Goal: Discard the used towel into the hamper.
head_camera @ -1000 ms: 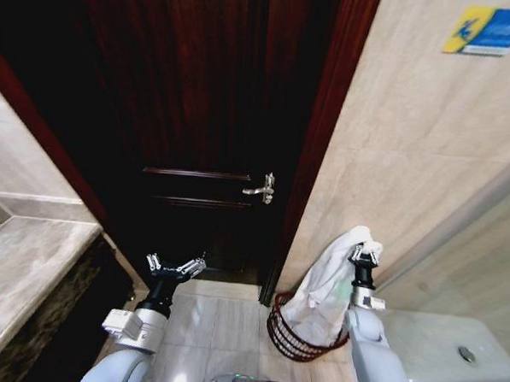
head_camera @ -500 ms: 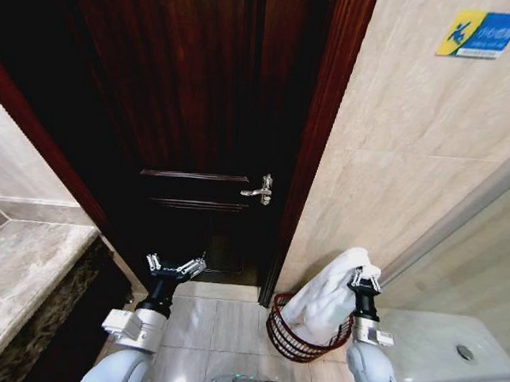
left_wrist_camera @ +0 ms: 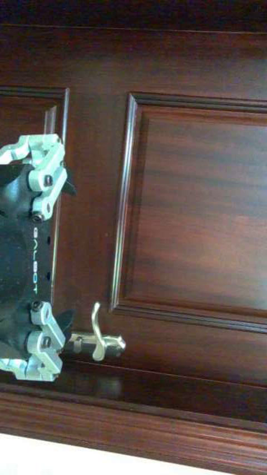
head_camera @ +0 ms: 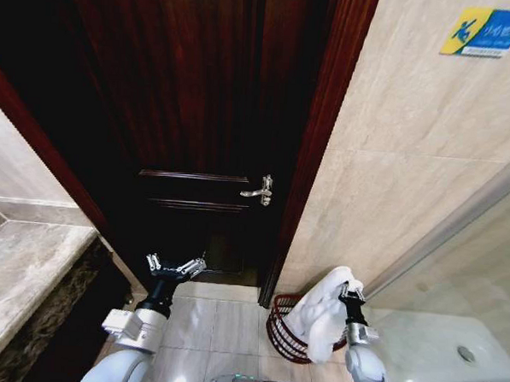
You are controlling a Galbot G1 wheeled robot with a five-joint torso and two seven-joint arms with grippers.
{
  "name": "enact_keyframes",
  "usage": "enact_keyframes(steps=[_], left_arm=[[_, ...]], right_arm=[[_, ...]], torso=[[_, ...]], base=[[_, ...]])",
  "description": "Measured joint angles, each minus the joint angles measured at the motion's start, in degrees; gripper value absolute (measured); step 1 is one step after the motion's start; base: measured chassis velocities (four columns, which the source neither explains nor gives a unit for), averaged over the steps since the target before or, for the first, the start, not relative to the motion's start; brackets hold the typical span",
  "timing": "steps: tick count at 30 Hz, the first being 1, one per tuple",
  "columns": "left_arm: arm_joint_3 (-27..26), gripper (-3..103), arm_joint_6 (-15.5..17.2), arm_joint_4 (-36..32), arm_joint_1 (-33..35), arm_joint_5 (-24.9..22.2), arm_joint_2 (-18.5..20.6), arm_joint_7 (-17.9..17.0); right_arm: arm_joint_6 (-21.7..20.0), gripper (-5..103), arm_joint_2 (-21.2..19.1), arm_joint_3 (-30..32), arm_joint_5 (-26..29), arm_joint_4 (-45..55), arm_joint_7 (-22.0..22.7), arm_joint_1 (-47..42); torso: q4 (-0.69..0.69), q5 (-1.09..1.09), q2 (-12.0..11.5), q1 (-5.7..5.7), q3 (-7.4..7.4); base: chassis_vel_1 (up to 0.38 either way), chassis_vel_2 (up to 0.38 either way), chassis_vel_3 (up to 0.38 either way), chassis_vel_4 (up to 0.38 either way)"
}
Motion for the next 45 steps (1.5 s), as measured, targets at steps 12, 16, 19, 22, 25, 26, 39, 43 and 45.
enact_keyframes(steps=[12,16,19,22,25,26,39,43,45], left_arm=[[-0.01,100,0.00,0.00,0.00,0.00,0.00,0.00],[0.00,100,0.00,0.00,0.00,0.00,0.00,0.00],[0.00,100,0.00,0.00,0.00,0.00,-0.01,0.00],[0.00,100,0.00,0.00,0.00,0.00,0.00,0.00],[0.00,100,0.00,0.00,0.00,0.00,0.00,0.00],[0.00,100,0.00,0.00,0.00,0.00,-0.01,0.00],[0.00,100,0.00,0.00,0.00,0.00,0.00,0.00],[0.00,100,0.00,0.00,0.00,0.00,0.00,0.00],[0.00,100,0.00,0.00,0.00,0.00,0.00,0.00]], right_arm=[[-1.42,4,-1.61,-0.98,-0.19,-0.65,-1.79,0.61],[0.02,4,-2.52,-1.26,-0.29,-2.29,-2.72,-1.61],[1.61,4,-1.57,-1.11,-1.44,-5.26,-3.51,-1.40],[2.36,4,-0.46,-1.16,-2.36,-7.45,-3.88,-0.92],[2.64,4,0.73,-1.65,-3.96,-9.29,-4.61,-0.68],[2.72,4,1.10,-1.90,-4.75,-9.89,-4.74,-0.56],[7.09,4,4.69,-2.87,-13.30,-22.22,-7.51,2.27],[6.43,4,5.27,-2.79,-12.12,-25.87,-8.00,3.79],[5.68,4,5.39,-2.90,-11.28,-27.01,-8.12,4.27]], torso=[[0.00,0.01,0.00,0.00,-0.01],[-0.02,-0.06,0.00,-0.01,-0.01],[0.00,-0.05,0.00,-0.01,-0.01],[0.00,-0.03,0.00,0.00,-0.01],[0.01,-0.06,0.00,0.00,-0.01],[0.01,-0.06,0.00,0.00,-0.01],[0.00,-0.05,0.00,0.00,-0.01],[0.01,-0.05,0.00,0.00,-0.01],[0.01,-0.05,0.00,0.00,-0.01]], base=[[0.000,0.000,0.000,0.000],[0.000,0.000,0.000,0.000],[0.000,0.000,0.000,0.000],[0.000,0.000,0.000,0.000],[0.000,0.000,0.000,0.000],[0.000,0.000,0.000,0.000],[0.000,0.000,0.000,0.000],[0.000,0.000,0.000,0.000],[0.000,0.000,0.000,0.000]])
